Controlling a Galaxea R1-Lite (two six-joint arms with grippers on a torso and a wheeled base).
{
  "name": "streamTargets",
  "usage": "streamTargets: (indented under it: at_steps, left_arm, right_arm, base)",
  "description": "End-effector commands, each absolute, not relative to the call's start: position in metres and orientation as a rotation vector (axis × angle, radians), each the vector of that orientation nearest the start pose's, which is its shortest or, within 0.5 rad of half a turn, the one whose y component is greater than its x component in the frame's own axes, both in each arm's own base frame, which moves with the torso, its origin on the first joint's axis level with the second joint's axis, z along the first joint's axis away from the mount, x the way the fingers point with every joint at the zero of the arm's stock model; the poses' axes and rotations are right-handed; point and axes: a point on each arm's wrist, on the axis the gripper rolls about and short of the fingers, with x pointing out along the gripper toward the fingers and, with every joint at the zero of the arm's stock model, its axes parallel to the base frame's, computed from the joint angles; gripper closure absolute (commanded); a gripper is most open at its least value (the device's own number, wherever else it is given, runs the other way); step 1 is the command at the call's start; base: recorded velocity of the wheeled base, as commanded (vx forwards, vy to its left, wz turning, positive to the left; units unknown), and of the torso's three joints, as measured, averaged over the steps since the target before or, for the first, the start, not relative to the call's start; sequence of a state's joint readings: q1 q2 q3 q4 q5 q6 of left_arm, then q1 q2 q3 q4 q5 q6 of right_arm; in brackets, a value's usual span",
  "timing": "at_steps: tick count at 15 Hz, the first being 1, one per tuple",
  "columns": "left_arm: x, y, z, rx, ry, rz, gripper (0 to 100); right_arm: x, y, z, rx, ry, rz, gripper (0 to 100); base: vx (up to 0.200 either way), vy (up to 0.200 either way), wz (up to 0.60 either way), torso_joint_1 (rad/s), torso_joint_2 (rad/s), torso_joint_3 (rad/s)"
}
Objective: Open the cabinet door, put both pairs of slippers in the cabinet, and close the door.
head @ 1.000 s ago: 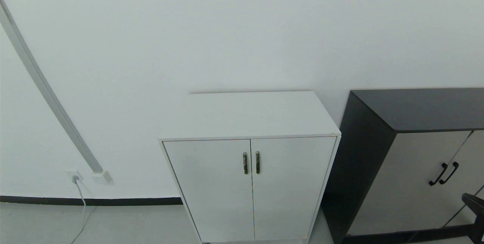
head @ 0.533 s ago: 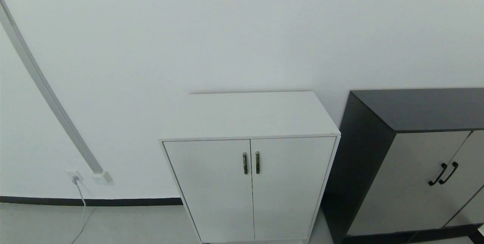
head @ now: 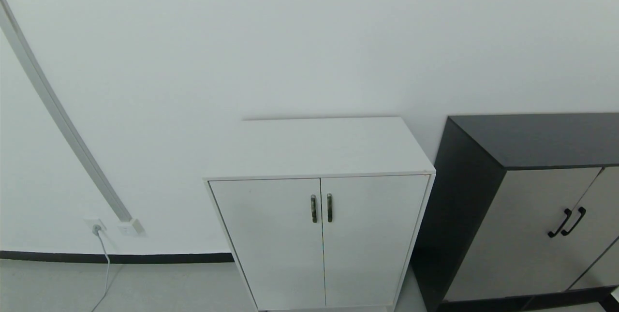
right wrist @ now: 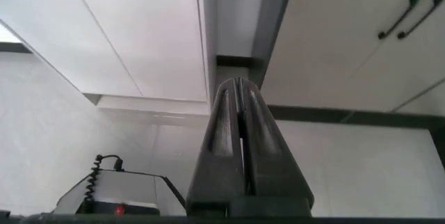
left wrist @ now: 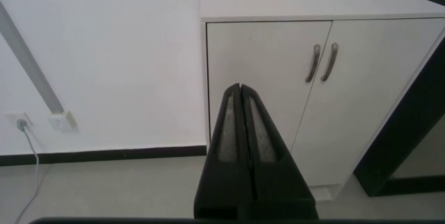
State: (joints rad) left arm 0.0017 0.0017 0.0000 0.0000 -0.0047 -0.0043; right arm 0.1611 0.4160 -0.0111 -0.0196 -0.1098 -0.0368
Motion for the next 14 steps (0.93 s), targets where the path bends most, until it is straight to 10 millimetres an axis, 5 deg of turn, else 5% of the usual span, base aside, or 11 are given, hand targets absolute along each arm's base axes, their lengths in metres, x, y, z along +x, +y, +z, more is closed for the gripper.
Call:
streamTargets:
  at_steps: [1,5,14]
  left_arm:
    - [-0.023,0.0,0.076,-0.005,0.002,-0.003,100]
    - [-0.023,0.0,0.076,-0.005,0.002,-0.002,100]
    - [-0.023,0.0,0.076,-0.005,0.002,-0.003,100]
  right_arm:
    - [0.011,-0.002,0.085,-0.117,0.361,0.036,100]
    - [-0.001,-0.006,0.086,-0.103,0.217,0.117,100]
    - [-0.013,-0.004,0.085,-0.087,0.106,-0.214,100]
  base:
    - [0.0,0.0,0.0,0.0,0.0,0.0]
    - [0.0,0.0,0.0,0.0,0.0,0.0]
    - [0.0,0.0,0.0,0.0,0.0,0.0]
